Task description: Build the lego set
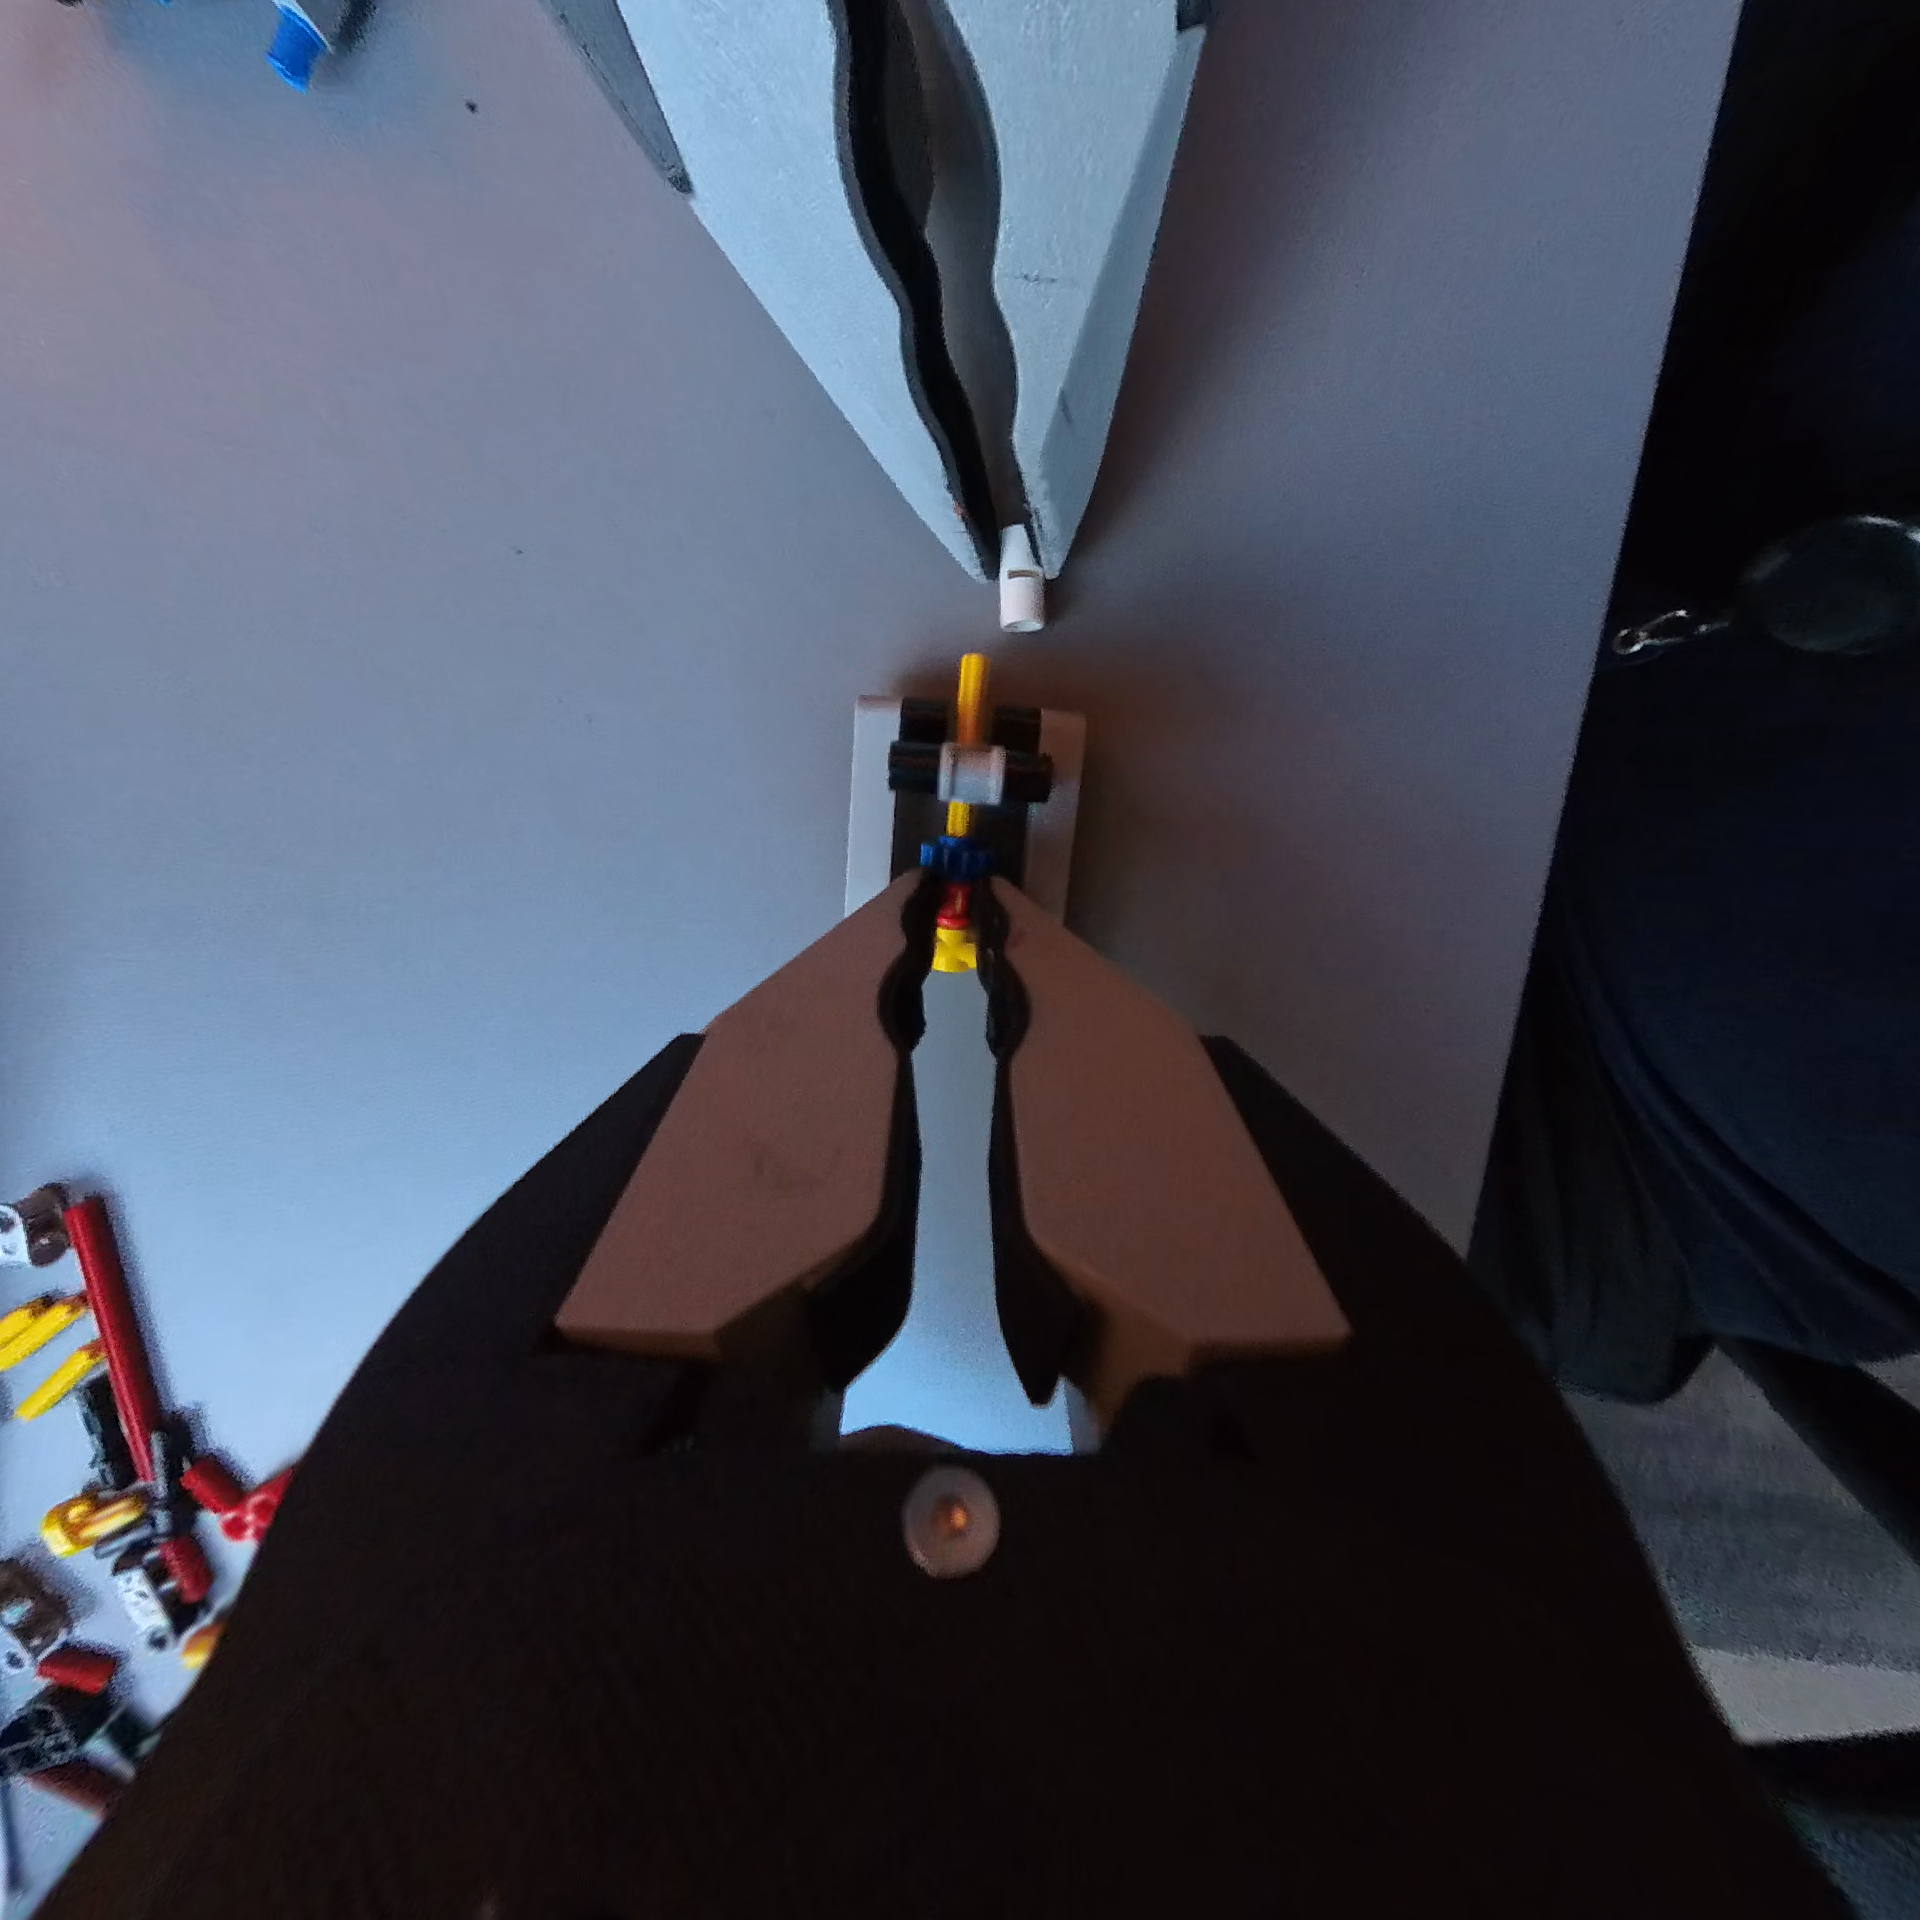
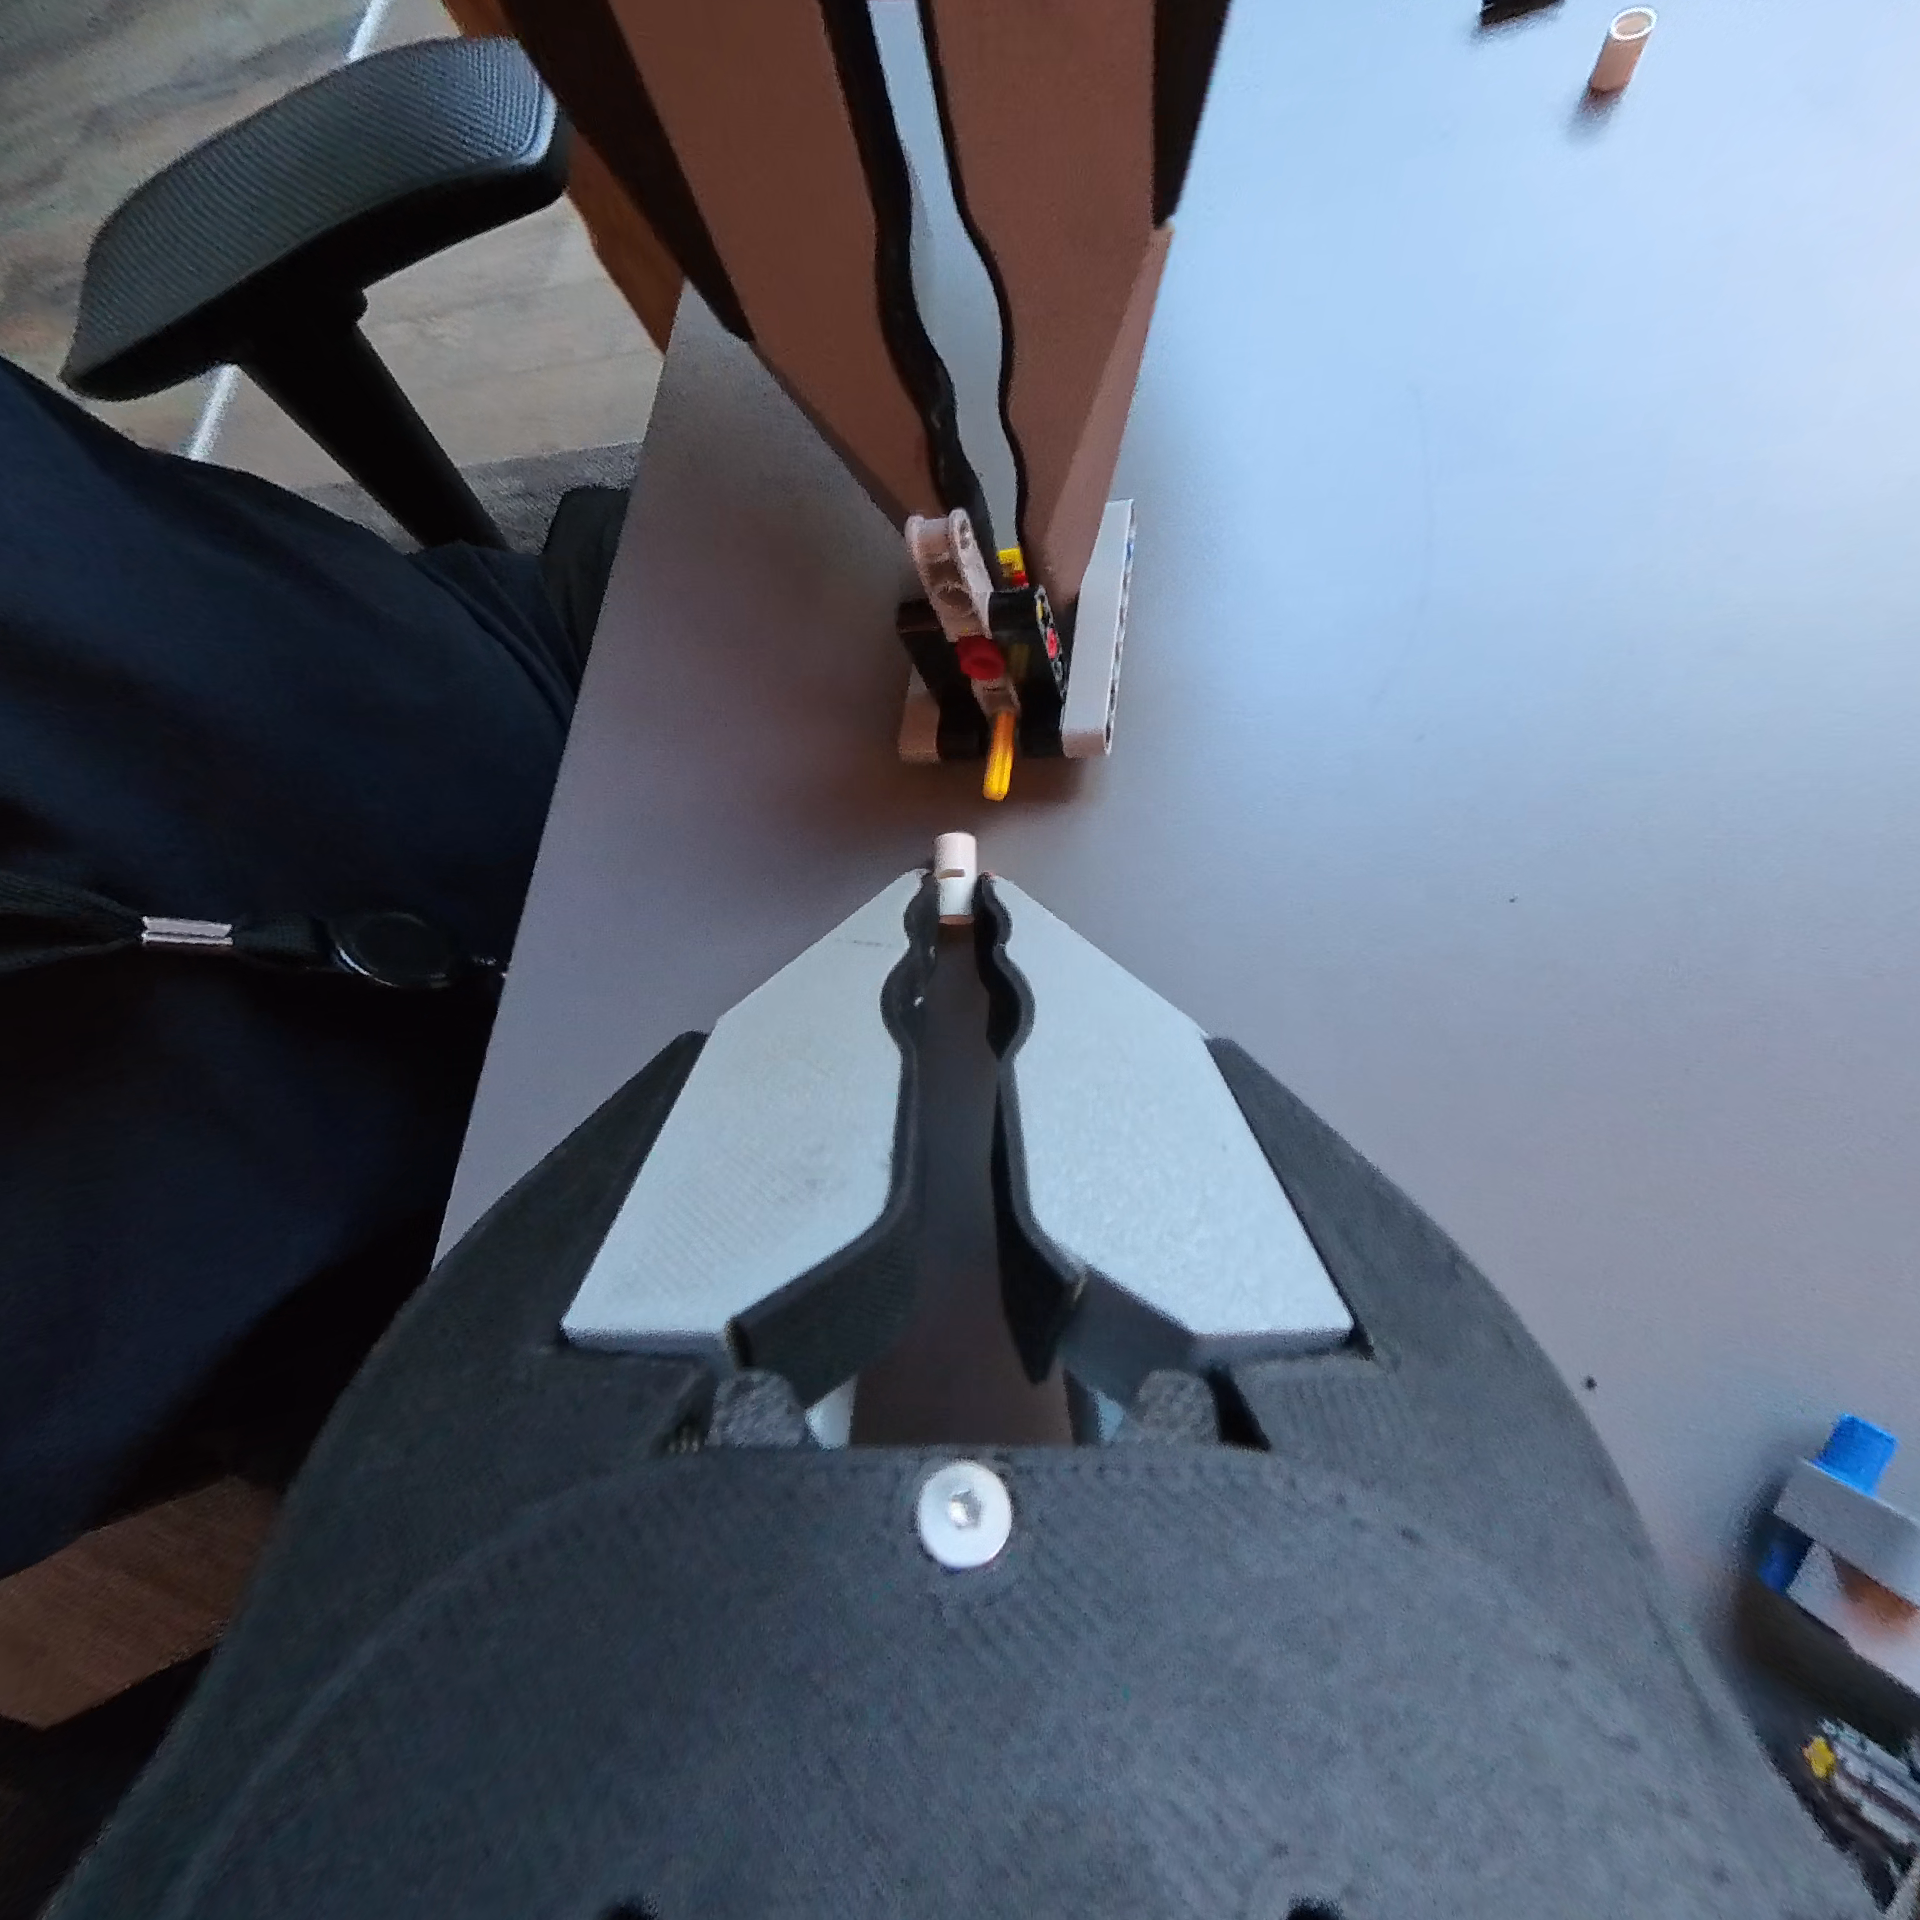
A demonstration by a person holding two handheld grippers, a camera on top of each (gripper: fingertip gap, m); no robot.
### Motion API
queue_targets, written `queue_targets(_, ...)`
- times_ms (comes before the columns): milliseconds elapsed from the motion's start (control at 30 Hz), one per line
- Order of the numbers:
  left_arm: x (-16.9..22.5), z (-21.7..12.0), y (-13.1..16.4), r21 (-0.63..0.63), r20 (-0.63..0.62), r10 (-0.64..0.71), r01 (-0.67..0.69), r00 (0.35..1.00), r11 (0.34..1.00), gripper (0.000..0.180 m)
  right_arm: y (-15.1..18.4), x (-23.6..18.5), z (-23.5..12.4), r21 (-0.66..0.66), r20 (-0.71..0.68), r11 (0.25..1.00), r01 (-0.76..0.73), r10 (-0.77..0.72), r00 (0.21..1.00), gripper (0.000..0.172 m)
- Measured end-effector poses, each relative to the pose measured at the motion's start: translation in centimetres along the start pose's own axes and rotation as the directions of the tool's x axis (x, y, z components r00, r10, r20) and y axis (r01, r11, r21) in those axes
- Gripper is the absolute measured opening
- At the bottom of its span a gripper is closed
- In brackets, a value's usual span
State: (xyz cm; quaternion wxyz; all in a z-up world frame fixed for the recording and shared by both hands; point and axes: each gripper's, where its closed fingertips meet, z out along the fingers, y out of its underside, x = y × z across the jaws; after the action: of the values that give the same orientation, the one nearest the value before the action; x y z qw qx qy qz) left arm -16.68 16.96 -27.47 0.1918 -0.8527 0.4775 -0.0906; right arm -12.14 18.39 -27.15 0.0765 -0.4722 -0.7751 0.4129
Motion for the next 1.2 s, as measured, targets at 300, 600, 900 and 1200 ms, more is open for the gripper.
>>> queue_targets(300,0.4,0.0,-0.1,0.065,-0.032,-0.072,0.074,0.997,0.995,0.004,-0.6,0.7,-0.5,0.053,0.022,0.995,-0.079,0.078,0.997,0.004)
queue_targets(600,0.7,0.1,-0.3,0.095,-0.074,-0.143,0.150,0.987,0.984,0.004,-0.3,0.5,0.0,0.024,-0.011,0.999,-0.028,0.028,1.000,0.004)
queue_targets(900,0.9,0.1,-0.5,0.094,-0.097,-0.144,0.153,0.985,0.984,0.004,-0.3,0.2,0.0,0.020,0.022,0.999,-0.043,0.042,0.999,0.004)
queue_targets(1200,0.9,0.2,-0.5,0.100,-0.090,-0.154,0.163,0.984,0.982,0.004,-0.5,-0.1,-0.3,0.046,0.055,0.997,-0.062,0.059,0.997,0.004)
